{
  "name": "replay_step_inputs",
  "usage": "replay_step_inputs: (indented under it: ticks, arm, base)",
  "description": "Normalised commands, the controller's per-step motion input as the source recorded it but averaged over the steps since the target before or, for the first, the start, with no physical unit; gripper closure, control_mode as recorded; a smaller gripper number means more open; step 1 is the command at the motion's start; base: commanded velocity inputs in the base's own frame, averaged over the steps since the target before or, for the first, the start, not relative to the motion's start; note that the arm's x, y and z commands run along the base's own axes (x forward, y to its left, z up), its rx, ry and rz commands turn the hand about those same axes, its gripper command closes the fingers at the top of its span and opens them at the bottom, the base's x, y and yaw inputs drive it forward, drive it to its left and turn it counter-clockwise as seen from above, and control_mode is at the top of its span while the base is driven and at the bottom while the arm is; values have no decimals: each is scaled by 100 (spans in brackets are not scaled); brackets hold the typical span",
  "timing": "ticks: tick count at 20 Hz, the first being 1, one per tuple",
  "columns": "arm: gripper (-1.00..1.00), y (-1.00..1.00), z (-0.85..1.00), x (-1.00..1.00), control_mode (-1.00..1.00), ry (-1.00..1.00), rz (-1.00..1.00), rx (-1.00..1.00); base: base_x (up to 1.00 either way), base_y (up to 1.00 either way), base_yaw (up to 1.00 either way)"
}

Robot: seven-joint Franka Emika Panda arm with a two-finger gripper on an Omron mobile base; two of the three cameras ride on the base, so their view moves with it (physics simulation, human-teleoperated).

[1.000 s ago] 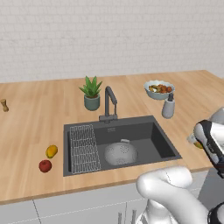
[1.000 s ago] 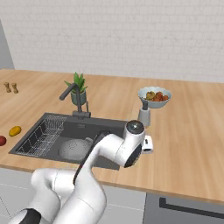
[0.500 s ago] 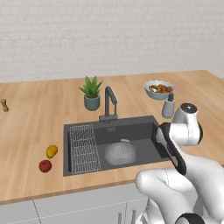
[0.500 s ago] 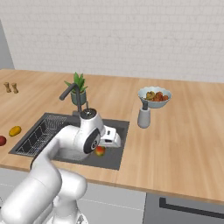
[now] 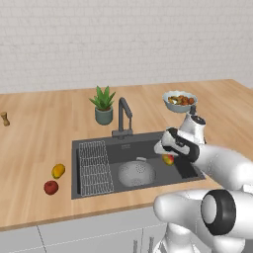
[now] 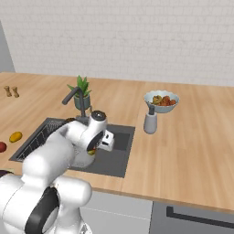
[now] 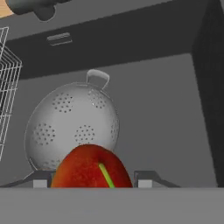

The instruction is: Put the colander in the sink, put the mango, mango, apple in the colander, and turn on the sink faucet and pour water over the colander.

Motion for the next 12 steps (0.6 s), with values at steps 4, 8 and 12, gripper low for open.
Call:
replay_step_inputs:
  ticks: [4,8,12]
  arm:
    - [100,16,-8,69,-100,18,4,35]
    - [100,55,-58,38,-100,19,-3,2]
    - [100,47,-74,4,-100,7,-8,0]
  base:
    - [0,0,0]
    - [0,0,0]
    - [0,0,0]
